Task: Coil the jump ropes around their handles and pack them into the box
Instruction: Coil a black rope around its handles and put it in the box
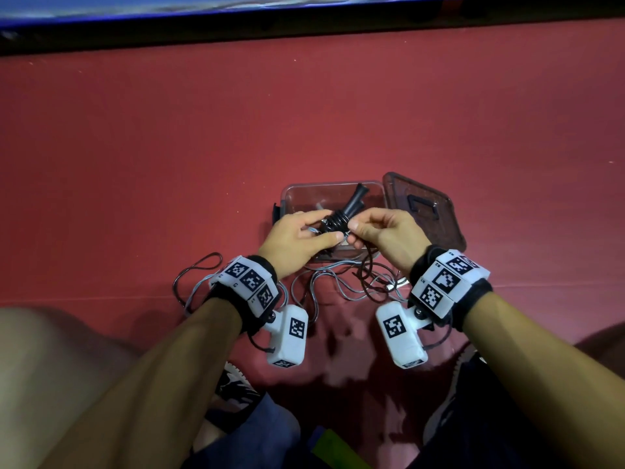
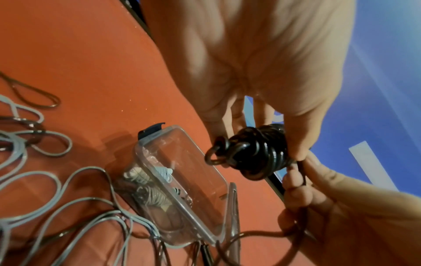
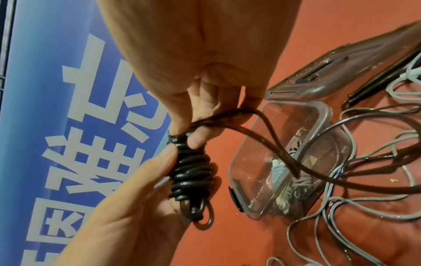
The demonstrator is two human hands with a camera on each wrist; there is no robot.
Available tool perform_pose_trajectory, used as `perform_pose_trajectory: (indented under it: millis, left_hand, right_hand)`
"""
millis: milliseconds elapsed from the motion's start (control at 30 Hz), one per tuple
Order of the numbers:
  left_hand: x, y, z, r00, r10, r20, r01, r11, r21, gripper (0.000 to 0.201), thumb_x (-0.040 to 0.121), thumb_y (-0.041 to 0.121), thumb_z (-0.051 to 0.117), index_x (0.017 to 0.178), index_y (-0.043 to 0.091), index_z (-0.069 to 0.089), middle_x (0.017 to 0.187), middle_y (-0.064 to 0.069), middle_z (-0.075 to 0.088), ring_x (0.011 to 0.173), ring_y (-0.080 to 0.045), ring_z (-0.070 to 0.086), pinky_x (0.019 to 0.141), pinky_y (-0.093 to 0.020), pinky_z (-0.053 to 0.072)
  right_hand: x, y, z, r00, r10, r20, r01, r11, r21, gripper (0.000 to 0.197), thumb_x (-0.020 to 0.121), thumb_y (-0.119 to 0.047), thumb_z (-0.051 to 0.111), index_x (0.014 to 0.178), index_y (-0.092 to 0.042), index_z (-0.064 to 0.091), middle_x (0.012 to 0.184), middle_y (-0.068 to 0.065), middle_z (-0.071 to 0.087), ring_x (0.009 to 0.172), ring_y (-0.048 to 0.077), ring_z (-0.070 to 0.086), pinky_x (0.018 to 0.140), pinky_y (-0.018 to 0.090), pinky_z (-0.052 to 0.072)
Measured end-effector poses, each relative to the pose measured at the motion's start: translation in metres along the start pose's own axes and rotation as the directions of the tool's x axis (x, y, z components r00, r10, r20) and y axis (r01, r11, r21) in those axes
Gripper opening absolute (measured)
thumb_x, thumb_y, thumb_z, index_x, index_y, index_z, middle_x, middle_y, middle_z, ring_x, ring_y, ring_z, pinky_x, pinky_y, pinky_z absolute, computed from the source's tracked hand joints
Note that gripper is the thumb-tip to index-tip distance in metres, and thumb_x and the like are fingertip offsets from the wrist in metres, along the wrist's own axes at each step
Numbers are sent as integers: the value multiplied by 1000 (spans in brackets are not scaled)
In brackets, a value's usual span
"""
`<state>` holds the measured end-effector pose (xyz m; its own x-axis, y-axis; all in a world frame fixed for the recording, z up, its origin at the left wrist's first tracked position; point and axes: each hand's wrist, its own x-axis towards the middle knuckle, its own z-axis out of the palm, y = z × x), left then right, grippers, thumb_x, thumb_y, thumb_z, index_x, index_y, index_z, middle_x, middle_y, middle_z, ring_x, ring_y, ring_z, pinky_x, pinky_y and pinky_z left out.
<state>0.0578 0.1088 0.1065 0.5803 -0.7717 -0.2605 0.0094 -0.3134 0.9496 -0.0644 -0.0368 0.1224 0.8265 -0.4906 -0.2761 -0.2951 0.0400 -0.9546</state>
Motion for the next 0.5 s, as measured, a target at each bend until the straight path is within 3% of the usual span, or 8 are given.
perform_pose_trajectory:
  millis: [100, 200, 300, 367, 500]
  left_hand:
    - [-3, 7, 1, 999, 21, 34, -18, 995, -95, 28, 92, 9, 70, 119, 18, 72, 111, -13, 76, 102, -24, 72, 102, -40, 54]
    - [-2, 9, -2, 999, -14, 38, 19, 990, -141, 32, 96, 1, 63, 121, 19, 68, 114, -12, 75, 107, -26, 71, 103, -43, 53]
    - [-2, 8, -4, 994, -59, 91, 71, 988, -136, 41, 99, 3, 57, 133, 26, 57, 120, -15, 72, 110, -29, 71, 99, -45, 55]
    - [-4, 10, -5, 992, -52, 112, 66, 990, -123, 44, 101, 2, 53, 135, 30, 54, 118, -14, 73, 107, -26, 72, 94, -41, 57]
    - [-3, 11, -6, 996, -12, 86, 19, 996, -84, 43, 100, -6, 49, 135, 19, 57, 112, -16, 72, 99, -17, 70, 88, -27, 55]
  right_hand:
    - [-1, -3, 3, 999, 23, -43, -22, 999, 30, 15, 95, -11, 65, 94, 3, 62, 72, 9, 66, 51, 3, 58, 55, 12, 47]
    - [-2, -2, 2, 999, -41, -24, 39, 997, -68, 20, 98, -15, 61, 94, 5, 66, 70, 6, 64, 53, 2, 55, 59, 12, 45]
    - [-1, -2, -1, 997, -75, -18, 72, 986, -148, 19, 98, -15, 62, 88, -1, 69, 70, 2, 66, 63, 9, 56, 68, 21, 47]
    - [-1, -2, -2, 997, -70, -17, 66, 984, -164, 18, 97, -15, 62, 84, -4, 69, 70, 1, 67, 66, 11, 57, 72, 25, 47]
    - [-1, -3, -4, 996, -80, -37, 69, 966, -250, 22, 96, -19, 64, 77, -10, 68, 67, 0, 65, 64, 11, 55, 71, 28, 45]
